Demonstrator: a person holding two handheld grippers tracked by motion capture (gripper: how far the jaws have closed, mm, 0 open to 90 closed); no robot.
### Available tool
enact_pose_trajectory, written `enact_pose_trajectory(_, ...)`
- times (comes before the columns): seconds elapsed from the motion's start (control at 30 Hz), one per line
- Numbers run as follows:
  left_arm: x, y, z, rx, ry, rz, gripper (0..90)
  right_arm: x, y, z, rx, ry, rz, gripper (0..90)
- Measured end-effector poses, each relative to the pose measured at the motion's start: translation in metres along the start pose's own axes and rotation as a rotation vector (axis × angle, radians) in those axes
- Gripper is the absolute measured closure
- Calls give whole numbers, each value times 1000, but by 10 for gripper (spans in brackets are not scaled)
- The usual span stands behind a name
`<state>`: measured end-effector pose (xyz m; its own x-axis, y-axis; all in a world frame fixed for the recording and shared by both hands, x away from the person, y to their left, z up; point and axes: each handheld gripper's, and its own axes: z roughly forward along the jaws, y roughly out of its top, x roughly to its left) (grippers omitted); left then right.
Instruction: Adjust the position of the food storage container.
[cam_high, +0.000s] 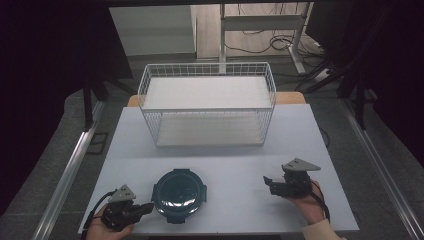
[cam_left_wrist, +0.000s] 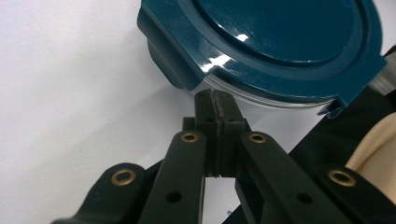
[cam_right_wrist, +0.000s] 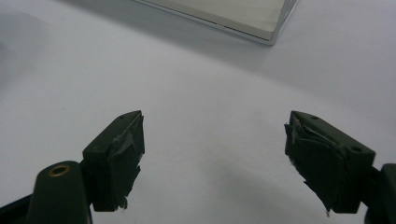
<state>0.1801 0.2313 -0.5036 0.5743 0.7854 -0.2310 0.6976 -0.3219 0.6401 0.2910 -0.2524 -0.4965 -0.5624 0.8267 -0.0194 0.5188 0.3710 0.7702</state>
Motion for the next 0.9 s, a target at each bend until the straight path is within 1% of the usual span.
enact_pose_trajectory(0.1, 0, 0, 1, 2, 7, -1, 900, 0, 0, 1, 1, 0, -1, 194)
enact_pose_trajectory(0.13, 0, 1, 2, 5, 17, -1, 900, 0, 0, 1, 3, 0, -1, 194)
enact_pose_trajectory(0.2, 0, 2, 4, 14, 16, -4, 900, 0, 0, 1, 4, 0, -1, 193)
enact_pose_trajectory(0.27, -2, 3, 5, 23, 22, 3, 900, 0, 0, 1, 4, 0, 1, 194)
enact_pose_trajectory(0.3, -7, 5, 8, 39, 34, 28, 900, 0, 0, 2, 8, 2, -1, 193)
enact_pose_trajectory(0.37, -8, 7, 11, 43, 42, 37, 900, -1, 0, 2, 6, 2, 3, 193)
enact_pose_trajectory(0.47, -5, 9, 11, 30, 32, 13, 900, -2, 0, 1, 4, 0, 7, 193)
enact_pose_trajectory(0.53, -2, 11, 11, 28, 24, 7, 900, -2, 0, 1, 6, 0, 5, 193)
enact_pose_trajectory(0.63, -2, 12, 11, 28, 26, 10, 900, -2, 0, 2, 9, 0, 3, 193)
enact_pose_trajectory(0.77, -5, 17, 12, 15, 29, 6, 900, -2, 0, 2, 10, 2, 4, 193)
enact_pose_trajectory(0.9, -6, 19, 14, 16, 28, 6, 900, -2, 1, 2, 9, 4, 4, 193)
